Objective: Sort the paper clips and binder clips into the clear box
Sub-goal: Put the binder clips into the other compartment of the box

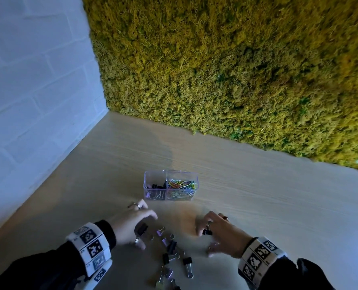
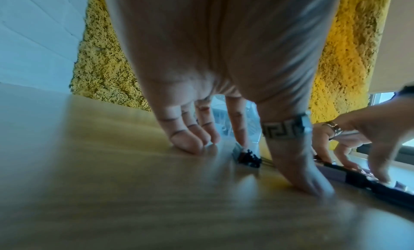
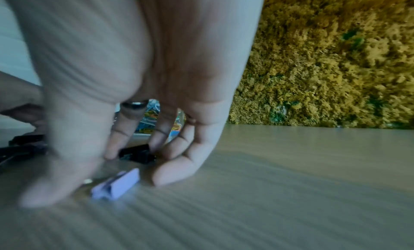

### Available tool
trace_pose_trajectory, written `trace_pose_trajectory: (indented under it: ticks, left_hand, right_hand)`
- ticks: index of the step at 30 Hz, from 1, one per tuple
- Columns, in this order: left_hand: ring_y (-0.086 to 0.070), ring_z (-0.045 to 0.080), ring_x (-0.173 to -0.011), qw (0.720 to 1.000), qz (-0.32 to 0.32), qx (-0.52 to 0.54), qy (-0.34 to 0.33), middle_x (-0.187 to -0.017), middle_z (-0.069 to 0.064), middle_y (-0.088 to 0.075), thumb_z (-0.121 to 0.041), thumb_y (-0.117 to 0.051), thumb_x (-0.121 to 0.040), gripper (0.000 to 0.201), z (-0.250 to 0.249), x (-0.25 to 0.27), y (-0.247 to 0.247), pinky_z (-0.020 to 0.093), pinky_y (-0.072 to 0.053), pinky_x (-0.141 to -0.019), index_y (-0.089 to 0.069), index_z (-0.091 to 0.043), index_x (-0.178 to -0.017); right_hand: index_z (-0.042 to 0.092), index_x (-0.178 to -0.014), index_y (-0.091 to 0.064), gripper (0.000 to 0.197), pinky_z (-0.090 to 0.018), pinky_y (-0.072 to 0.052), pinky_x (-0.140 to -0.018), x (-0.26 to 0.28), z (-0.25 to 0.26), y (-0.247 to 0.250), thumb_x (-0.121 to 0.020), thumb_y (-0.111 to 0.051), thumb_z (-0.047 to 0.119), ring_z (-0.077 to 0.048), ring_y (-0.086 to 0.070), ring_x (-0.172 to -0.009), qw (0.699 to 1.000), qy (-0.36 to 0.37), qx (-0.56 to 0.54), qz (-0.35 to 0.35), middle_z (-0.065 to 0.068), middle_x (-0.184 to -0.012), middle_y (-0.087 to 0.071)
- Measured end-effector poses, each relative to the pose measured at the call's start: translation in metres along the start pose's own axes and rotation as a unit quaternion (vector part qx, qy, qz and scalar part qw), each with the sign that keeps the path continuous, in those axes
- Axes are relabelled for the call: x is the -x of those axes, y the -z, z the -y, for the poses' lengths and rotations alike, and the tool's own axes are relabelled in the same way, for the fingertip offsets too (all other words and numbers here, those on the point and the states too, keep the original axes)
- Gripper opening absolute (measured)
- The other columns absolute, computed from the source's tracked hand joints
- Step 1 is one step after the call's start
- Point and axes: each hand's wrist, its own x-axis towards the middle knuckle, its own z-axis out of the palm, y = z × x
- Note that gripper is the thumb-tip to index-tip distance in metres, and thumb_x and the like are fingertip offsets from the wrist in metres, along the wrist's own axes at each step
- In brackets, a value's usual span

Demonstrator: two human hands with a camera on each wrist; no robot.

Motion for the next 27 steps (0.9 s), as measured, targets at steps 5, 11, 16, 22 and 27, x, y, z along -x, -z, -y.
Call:
trace_pose_trajectory:
  ticks: [5, 11, 16, 22, 27]
  left_hand:
    - [-0.039, 0.004, -0.09, 0.999, -0.032, -0.005, -0.021, -0.106, -0.012, -0.037, -0.028, -0.07, -0.076, 0.039, -0.006, -0.002, 0.002, 0.017, -0.029, -0.074, -0.055, -0.026, -0.112]
    - [-0.041, 0.006, -0.088, 0.999, -0.029, -0.031, -0.015, -0.095, -0.008, -0.04, -0.023, -0.062, -0.084, 0.026, -0.01, -0.007, 0.003, 0.018, -0.027, -0.07, -0.056, -0.019, -0.108]
    - [-0.041, 0.008, -0.086, 0.999, -0.022, -0.031, -0.02, -0.098, -0.008, -0.035, -0.022, -0.062, -0.083, 0.021, -0.014, -0.005, 0.002, 0.021, -0.03, -0.07, -0.052, -0.015, -0.1]
    - [-0.042, 0.0, -0.065, 0.997, -0.028, 0.064, -0.014, -0.078, -0.011, -0.043, -0.009, -0.046, -0.091, 0.026, -0.009, -0.003, 0.003, 0.01, -0.035, -0.057, -0.036, -0.032, -0.081]
    - [-0.04, 0.001, -0.067, 0.995, -0.04, 0.094, -0.016, -0.075, -0.012, -0.041, -0.003, -0.034, -0.092, 0.021, -0.021, -0.01, 0.006, 0.012, -0.034, -0.062, -0.042, -0.023, -0.092]
  right_hand:
    - [0.015, -0.083, -0.066, 0.011, -0.018, -0.046, -0.068, -0.004, 0.003, 0.003, -0.074, -0.068, 0.008, -0.005, -0.049, -0.069, 0.993, -0.057, -0.096, -0.024, 0.016, -0.087, -0.039]
    - [0.012, -0.083, -0.07, 0.02, -0.024, -0.046, -0.079, -0.01, 0.002, 0.005, -0.07, -0.06, 0.001, -0.009, -0.052, -0.074, 0.993, -0.059, -0.079, -0.064, 0.019, -0.077, -0.042]
    - [0.019, -0.068, -0.066, 0.018, -0.027, -0.047, -0.074, -0.013, 0.002, 0.0, -0.058, -0.057, 0.008, -0.016, -0.057, -0.073, 0.99, -0.057, -0.089, -0.099, 0.022, -0.073, -0.044]
    - [0.02, -0.057, -0.059, 0.022, -0.009, -0.04, -0.064, -0.015, 0.002, -0.002, -0.06, -0.055, -0.002, 0.001, -0.052, -0.062, 0.989, -0.063, -0.101, -0.093, 0.013, -0.071, -0.048]
    - [0.017, -0.066, -0.066, 0.026, -0.003, -0.038, -0.056, -0.014, -0.002, -0.004, -0.062, -0.055, -0.006, 0.014, -0.055, -0.066, 0.984, -0.064, -0.13, -0.107, 0.018, -0.068, -0.047]
